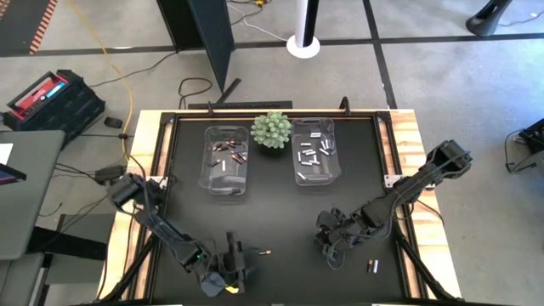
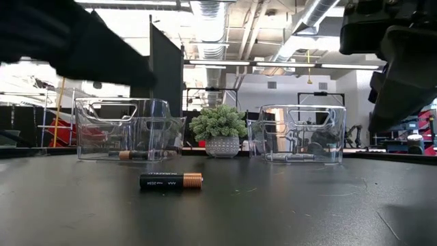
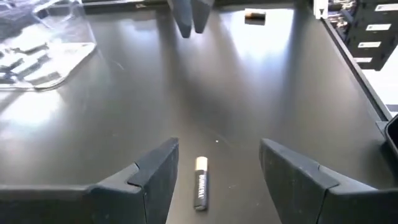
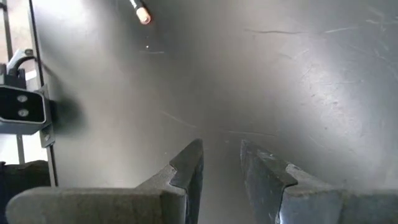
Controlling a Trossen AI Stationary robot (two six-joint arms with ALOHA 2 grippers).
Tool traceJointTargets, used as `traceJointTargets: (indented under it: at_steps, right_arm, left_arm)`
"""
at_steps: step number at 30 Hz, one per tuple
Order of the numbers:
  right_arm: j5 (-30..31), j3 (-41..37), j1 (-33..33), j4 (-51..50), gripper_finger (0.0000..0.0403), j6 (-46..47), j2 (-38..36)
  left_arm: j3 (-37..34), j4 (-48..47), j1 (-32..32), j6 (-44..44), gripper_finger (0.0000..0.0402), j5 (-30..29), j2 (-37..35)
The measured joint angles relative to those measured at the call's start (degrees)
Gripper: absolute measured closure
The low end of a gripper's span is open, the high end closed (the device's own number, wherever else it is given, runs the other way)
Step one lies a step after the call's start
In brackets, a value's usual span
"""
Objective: Sort batteries
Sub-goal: Put the black-brown battery into the left transparent bin
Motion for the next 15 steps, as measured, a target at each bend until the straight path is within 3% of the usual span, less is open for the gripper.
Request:
traceJointTargets:
  at_steps: [15]
  right_arm:
    - [-0.02,0.0,1.72,0.04,0.0277,0.52,0.0]
  left_arm:
    - [0.0,23.2,6.27,3.34,0.0184,4.44,17.13]
